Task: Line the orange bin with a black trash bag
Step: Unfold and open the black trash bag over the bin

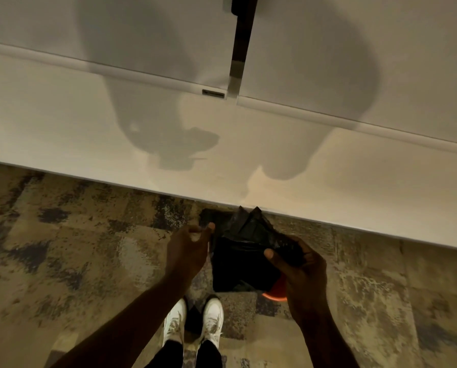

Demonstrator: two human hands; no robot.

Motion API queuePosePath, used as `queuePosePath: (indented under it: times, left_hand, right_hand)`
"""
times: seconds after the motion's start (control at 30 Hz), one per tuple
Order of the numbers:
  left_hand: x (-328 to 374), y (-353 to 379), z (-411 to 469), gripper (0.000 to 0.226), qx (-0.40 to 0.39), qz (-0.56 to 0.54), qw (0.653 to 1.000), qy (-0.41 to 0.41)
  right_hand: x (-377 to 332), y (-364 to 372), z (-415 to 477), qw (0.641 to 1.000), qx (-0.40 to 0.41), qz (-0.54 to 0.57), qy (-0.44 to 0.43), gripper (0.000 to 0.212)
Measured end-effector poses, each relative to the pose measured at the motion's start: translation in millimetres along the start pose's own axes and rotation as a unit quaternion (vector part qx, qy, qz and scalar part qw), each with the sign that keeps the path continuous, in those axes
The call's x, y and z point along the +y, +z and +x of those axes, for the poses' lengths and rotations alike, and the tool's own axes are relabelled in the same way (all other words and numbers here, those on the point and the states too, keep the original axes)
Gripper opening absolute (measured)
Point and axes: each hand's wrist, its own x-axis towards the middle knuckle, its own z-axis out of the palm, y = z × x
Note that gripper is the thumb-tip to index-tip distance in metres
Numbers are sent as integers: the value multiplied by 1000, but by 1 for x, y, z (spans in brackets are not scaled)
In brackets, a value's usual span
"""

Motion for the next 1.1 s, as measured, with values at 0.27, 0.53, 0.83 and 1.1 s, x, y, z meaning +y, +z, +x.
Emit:
queuePosePath:
  times: [0.27,0.53,0.83,1.1]
  left_hand:
    - [61,-16,-84,75,-193,-162,966,-51]
    - [67,-10,-106,22,-225,-162,960,-40]
    - [59,-5,-119,19,-197,-222,954,-34]
    - [65,-14,-116,21,-121,-290,949,-39]
  right_hand:
    - [3,-1,-21,994,-10,-100,-47,20]
    - [-8,0,-43,989,-44,-118,-73,24]
    - [-13,-6,-69,999,-42,-16,21,26]
    - [-12,1,-76,966,183,145,115,28]
